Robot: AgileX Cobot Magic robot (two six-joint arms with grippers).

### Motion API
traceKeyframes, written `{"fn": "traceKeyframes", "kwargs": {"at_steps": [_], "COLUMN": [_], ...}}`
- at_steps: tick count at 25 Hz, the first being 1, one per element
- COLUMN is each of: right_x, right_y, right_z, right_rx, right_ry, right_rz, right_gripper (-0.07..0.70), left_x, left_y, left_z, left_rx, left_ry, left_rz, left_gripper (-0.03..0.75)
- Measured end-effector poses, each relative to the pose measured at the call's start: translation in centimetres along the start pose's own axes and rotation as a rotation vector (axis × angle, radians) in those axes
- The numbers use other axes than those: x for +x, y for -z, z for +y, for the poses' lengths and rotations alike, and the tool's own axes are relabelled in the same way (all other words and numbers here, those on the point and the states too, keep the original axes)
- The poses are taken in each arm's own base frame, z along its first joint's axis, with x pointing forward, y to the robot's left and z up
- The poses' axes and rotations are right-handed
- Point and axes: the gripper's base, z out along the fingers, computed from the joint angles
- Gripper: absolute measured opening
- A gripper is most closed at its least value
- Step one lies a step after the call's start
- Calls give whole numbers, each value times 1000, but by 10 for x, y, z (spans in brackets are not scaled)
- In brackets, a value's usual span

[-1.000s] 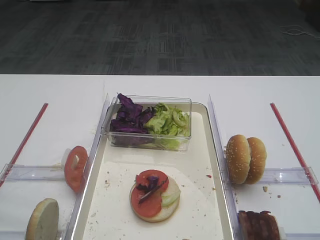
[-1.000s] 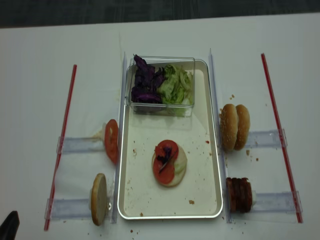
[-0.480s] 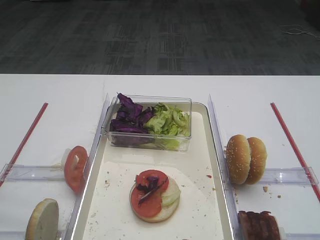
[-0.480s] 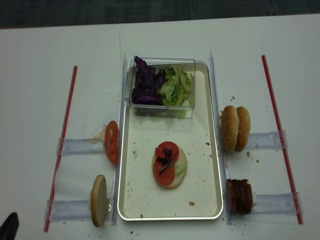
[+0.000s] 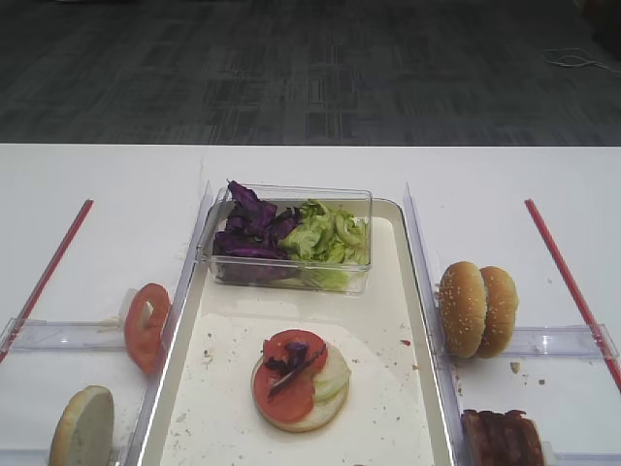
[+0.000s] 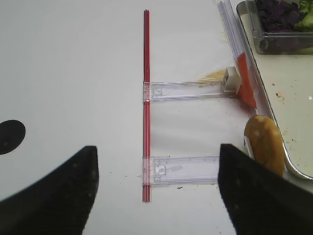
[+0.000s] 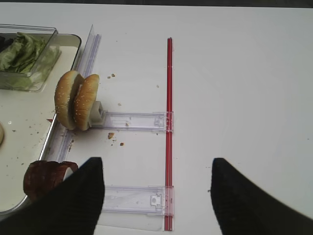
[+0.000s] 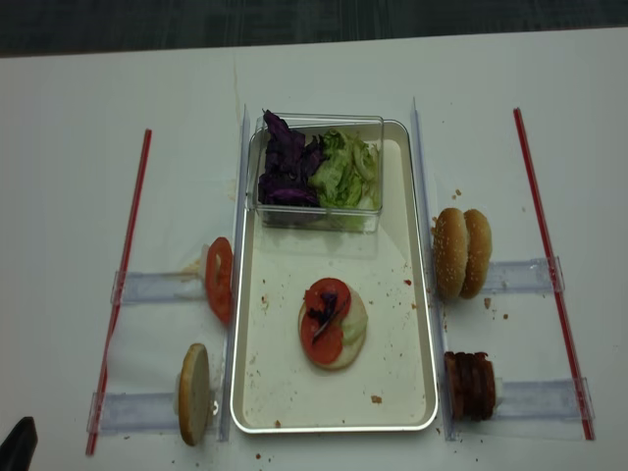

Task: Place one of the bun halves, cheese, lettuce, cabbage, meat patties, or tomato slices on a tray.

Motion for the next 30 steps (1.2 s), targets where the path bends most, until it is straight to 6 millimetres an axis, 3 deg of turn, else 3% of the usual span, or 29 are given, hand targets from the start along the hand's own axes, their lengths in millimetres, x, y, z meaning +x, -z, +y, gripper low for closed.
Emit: {"fn": "traceKeyframes", "kwargs": {"at_steps": [30], "right_x": [0], "right_y": [0], "right_z": [0], "right_rx": [0], "right_ry": [0], "right_rz": [0], "right_gripper": [506], "left_x": [0], "left_y": [0], "left_z": [0], "left_rx": [0], "left_ry": [0], "left_rz": [0], "left_gripper": [492]}}
